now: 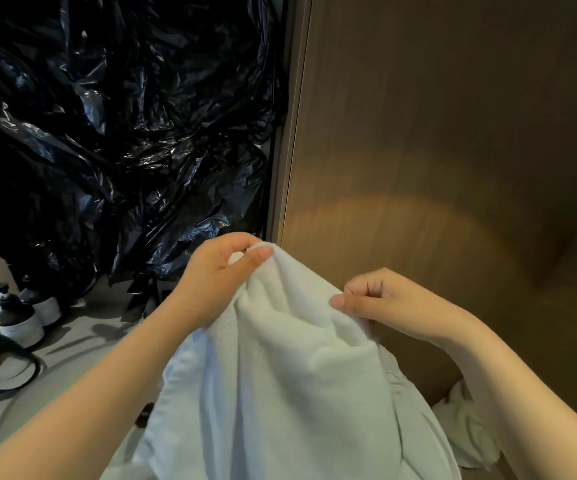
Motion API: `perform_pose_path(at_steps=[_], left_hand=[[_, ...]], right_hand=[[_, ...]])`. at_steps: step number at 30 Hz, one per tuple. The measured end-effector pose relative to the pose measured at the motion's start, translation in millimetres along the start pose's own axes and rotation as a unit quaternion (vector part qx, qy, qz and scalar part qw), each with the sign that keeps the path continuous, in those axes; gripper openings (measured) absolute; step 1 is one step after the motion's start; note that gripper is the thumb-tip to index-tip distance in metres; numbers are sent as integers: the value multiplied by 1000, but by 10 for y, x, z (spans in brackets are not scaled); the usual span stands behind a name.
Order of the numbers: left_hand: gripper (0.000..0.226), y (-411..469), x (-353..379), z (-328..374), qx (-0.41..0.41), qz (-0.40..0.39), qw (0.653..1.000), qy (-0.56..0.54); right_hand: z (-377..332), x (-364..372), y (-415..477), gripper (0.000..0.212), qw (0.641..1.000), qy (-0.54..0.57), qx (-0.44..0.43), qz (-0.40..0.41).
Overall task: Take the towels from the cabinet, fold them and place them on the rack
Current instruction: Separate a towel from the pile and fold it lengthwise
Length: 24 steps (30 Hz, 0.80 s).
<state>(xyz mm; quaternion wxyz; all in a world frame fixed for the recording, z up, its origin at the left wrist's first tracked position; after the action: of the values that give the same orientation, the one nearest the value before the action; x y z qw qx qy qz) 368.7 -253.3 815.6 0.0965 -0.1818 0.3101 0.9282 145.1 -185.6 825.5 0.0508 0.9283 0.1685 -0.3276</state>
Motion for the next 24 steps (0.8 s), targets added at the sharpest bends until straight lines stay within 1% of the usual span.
perform_pose_path(at_steps=[4,6,7,9,11,13,15,19,24], left_hand=[[19,72,-139,-122,-5,65,995,78],[22,74,-194,-187,-12,95,990,102],[22,73,-213,-212,-14,104,988,110],[22,62,-237,-252,-18,111,986,121],[21,51,-236,-291,-18,106,986,128],[21,47,-209,-329,-15,98,985,144],[22,46,-187,-375,-20,100,982,156],[21,22,-171,-513,-55,113,980,156],[20,-2,-146,-600,-71,109,977,167]], right_hand=[[178,7,-36,39,999,-15,40,-31],[194,12,-20,38,997,-56,45,-19],[187,-9,-11,37,996,-78,34,9],[159,-94,-12,35,989,-117,8,92],[131,-210,-42,31,969,-160,-10,188],[105,-293,-65,25,942,-224,-10,248],[99,-343,-56,22,928,-279,-3,249],[258,-374,-24,15,929,-309,47,196],[535,-369,-105,12,927,-283,68,236]])
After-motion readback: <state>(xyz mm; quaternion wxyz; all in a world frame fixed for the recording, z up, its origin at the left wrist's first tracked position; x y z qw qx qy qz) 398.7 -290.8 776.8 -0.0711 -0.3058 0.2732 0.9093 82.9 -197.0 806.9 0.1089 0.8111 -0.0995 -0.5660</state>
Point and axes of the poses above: each hand's wrist, its own y-axis towards the middle knuckle, its own x-axis out of the palm, z = x × y, the point moved 4 cm from there along y, towards the middle knuckle, and after that the axes turned 4 degrees about x, right-handed, at the moved point
